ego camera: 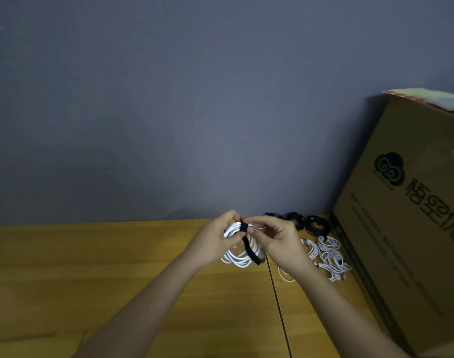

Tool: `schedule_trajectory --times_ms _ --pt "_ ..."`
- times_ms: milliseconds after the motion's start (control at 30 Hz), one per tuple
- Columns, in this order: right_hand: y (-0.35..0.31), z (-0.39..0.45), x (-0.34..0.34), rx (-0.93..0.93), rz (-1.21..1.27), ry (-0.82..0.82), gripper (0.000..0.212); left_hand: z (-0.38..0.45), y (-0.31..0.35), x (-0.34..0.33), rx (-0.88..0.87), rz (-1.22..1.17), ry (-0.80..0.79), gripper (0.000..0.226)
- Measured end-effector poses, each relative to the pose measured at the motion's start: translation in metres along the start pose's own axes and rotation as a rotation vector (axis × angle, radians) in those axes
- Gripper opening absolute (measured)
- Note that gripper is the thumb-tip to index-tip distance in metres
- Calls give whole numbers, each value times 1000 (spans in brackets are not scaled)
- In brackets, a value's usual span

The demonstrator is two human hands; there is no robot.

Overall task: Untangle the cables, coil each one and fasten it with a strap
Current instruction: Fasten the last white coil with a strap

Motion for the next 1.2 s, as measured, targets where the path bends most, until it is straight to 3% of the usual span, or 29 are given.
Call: schedule_trajectory --times_ms 467,667,867,1000,1134,1200 --pt "12 -4 -3 -67 -69 -59 16 1 5 -7 -27 14 71 16" --pt "15 -6 1 -58 -31 -20 11 0 1 -10 10 -174 69 18" --pt "11 -9 1 -39 36 -61 7 -1 -2 -9 47 -314 175 11" --pt "13 -9 4 -90 239 -30 15 1 2 -9 23 -326 197 15" --pt "9 -5 3 -32 171 64 10 0 3 -11 13 -316 159 18" --pt "10 1 7 -30 174 159 19 -2 3 -13 18 -297 131 23"
Point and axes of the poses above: each hand's wrist, its own z-axis towards the middle knuckle, its own x-axis out of the back of the hand, y = z × x, the point moved 4 cm from there along z, towards the middle knuckle, and after that the axes turned 10 degrees about -x, right-handed, at the moved point
